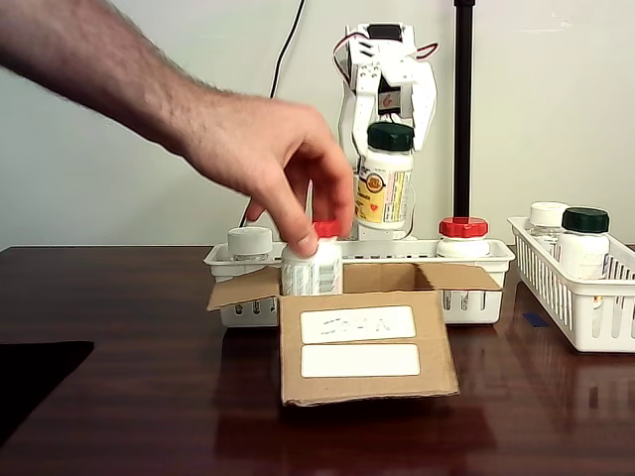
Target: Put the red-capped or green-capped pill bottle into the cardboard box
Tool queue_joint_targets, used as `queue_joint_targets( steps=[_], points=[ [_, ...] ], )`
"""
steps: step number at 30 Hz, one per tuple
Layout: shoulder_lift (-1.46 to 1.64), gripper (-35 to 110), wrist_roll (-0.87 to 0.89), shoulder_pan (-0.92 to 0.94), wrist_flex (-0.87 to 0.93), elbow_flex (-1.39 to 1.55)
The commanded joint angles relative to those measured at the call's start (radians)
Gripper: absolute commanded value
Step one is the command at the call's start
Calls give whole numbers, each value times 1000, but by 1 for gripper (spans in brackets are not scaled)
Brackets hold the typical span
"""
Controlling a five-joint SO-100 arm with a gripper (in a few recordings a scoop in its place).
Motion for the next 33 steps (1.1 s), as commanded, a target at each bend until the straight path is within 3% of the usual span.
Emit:
queue_joint_targets(
  steps=[1,10,33],
  points=[
    [-37,1,-2,37,14,-199],
    [-198,1,-8,89,-104,-270],
    [-538,1,-55,-14,-681,-86]
  ],
)
